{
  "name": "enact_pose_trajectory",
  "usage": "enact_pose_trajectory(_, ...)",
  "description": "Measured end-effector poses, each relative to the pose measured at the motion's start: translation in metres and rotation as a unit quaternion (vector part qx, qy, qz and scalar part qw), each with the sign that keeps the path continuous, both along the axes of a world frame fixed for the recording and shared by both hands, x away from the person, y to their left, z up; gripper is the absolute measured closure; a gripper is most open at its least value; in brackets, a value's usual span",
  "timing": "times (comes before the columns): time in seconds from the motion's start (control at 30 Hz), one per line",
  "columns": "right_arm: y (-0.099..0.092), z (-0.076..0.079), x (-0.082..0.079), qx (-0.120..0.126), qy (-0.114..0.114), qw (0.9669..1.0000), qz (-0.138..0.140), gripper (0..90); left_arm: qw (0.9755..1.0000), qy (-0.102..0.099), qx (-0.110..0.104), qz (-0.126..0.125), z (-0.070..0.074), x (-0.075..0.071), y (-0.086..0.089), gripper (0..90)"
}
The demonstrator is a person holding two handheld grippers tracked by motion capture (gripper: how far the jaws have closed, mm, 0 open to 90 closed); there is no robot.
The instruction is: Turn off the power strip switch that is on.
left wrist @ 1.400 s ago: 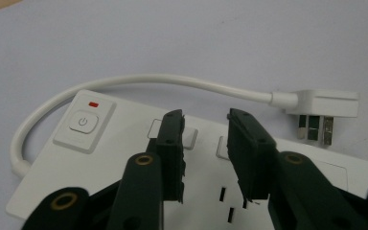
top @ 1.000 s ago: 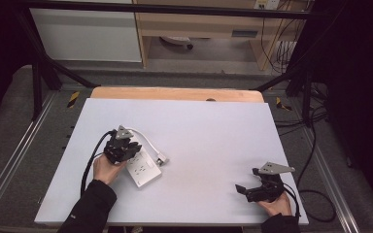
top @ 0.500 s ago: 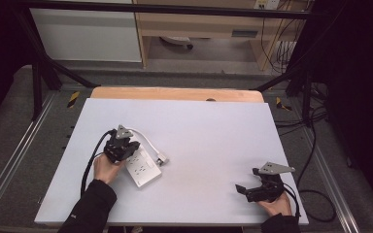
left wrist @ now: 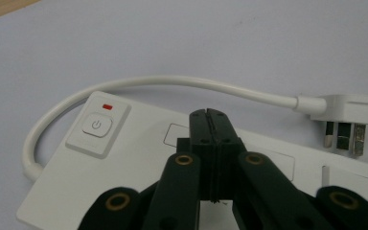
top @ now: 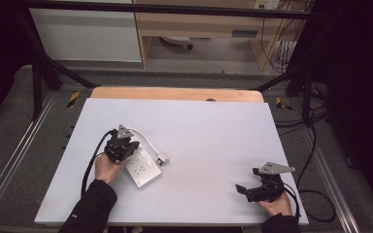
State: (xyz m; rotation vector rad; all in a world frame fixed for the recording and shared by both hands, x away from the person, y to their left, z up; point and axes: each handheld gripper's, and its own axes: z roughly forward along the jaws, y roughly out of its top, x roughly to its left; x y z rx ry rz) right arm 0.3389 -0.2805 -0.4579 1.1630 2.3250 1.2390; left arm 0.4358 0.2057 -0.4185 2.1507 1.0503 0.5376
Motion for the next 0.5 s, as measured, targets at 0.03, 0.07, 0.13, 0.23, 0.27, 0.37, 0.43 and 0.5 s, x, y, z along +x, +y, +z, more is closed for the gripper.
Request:
enact_pose_trajectory(0.03, 0.0, 0.0, 0.0, 0.0, 0.0, 1.0, 0.0, 0.9, 1.0, 0.001, -0.001, -0.001, -0.0004, 0.0002, 0.0001, 89.7)
enact_pose_trajectory(0.07, 0.0, 0.0, 0.0, 0.0, 0.0, 1.0, 0.0, 0.9, 1.0, 0.002, -0.003, -0.001, -0.0008, 0.0005, 0.0, 89.7)
enact_pose_trajectory(0.13, 0.0, 0.0, 0.0, 0.0, 0.0, 1.0, 0.0, 0.9, 1.0, 0.004, -0.002, -0.003, -0.0017, 0.001, -0.0002, 89.7)
enact_pose_trajectory(0.23, -0.0001, 0.0001, 0.0, 0.0, 0.0, 1.0, 0.0, 0.9, 1.0, 0.005, -0.001, -0.003, -0.0031, 0.0012, -0.0014, 89.7)
enact_pose_trajectory(0.27, -0.0001, 0.0001, 0.0, 0.0, 0.0, 1.0, 0.0, 0.9, 1.0, 0.006, 0.001, -0.004, -0.0034, 0.0013, -0.0016, 89.7)
enact_pose_trajectory(0.37, -0.0002, 0.0, 0.0001, 0.0, 0.0, 1.0, 0.0, 0.9, 1.0, 0.005, 0.001, -0.006, -0.0041, 0.0014, -0.0019, 89.7)
enact_pose_trajectory(0.43, -0.0002, 0.0001, 0.0, 0.0, 0.0, 1.0, 0.0, 0.9, 1.0, 0.005, 0.001, -0.005, -0.0042, 0.0013, -0.0023, 89.7)
enact_pose_trajectory(0.5, -0.0001, 0.0, 0.0, 0.0, 0.001, 1.0, 0.0, 0.9, 1.0, 0.003, 0.001, -0.005, -0.0046, 0.0009, -0.0029, 89.7)
